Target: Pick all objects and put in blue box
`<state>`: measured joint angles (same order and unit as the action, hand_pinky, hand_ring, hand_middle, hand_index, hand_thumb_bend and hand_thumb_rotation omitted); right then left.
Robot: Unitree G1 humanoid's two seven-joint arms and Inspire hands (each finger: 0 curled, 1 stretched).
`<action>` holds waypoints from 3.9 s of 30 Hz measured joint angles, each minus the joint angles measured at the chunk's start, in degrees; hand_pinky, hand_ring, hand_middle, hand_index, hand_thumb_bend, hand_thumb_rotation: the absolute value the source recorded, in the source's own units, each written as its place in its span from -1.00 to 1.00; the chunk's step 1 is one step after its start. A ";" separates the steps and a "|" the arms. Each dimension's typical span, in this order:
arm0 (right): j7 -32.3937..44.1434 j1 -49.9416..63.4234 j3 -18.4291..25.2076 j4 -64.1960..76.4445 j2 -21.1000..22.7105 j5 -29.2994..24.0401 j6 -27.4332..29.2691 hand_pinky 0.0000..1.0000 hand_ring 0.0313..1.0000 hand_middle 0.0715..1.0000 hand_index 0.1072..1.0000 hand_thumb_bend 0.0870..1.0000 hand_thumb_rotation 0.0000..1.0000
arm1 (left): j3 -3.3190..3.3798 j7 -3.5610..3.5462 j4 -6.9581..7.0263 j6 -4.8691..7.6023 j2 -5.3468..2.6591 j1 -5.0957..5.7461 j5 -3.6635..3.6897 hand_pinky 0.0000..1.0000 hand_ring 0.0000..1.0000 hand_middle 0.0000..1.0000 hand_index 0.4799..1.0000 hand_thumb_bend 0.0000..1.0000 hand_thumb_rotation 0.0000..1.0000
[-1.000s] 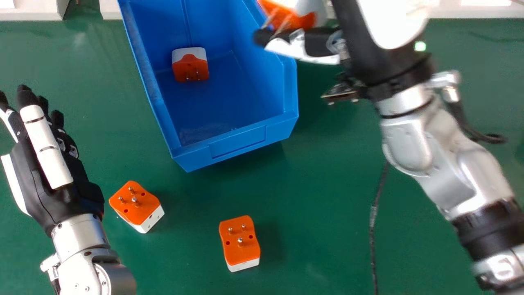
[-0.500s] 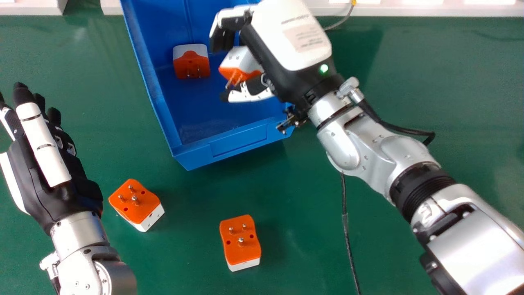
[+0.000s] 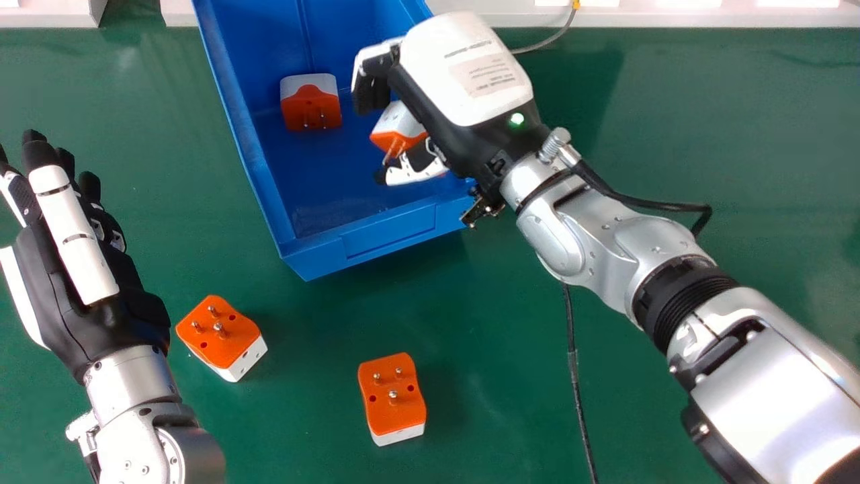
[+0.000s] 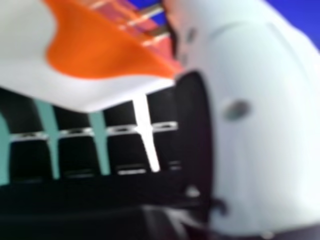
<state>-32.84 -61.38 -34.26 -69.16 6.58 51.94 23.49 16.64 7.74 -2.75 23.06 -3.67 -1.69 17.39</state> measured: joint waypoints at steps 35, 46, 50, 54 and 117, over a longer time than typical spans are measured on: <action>-17.87 45.49 8.80 43.26 9.10 -9.35 14.73 0.70 0.91 0.94 1.00 1.00 0.26 | -1.58 -0.08 4.50 -1.34 0.02 5.43 0.72 0.99 1.00 1.00 1.00 0.12 0.50; -6.68 53.91 1.87 33.78 8.25 -6.64 18.01 0.54 0.85 0.91 0.95 0.96 -0.03 | -1.69 -0.26 5.42 -2.56 0.09 6.42 0.76 0.97 1.00 1.00 1.00 0.16 0.44; -4.20 53.55 1.44 33.77 8.16 -6.45 18.47 0.48 0.83 0.90 0.92 0.99 -0.11 | -1.61 -0.39 5.86 -2.56 0.09 6.75 0.83 0.95 1.00 1.00 1.00 0.15 0.44; -1.89 53.26 1.29 33.76 8.19 -6.35 18.39 0.47 0.83 0.90 0.92 0.98 -0.09 | -1.60 -0.37 6.17 -2.57 0.13 7.24 0.78 0.95 1.00 1.00 1.00 0.16 0.45; 14.66 31.95 -1.87 18.09 6.98 -9.73 14.19 -0.08 -0.16 -0.06 -0.17 -0.06 -1.00 | -1.18 -0.52 6.42 -3.18 0.07 5.84 1.18 0.90 1.00 1.00 1.00 0.16 0.42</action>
<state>-18.18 -29.43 -36.13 -51.08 13.56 42.20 37.68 15.46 7.22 3.67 19.88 -3.61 4.16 18.58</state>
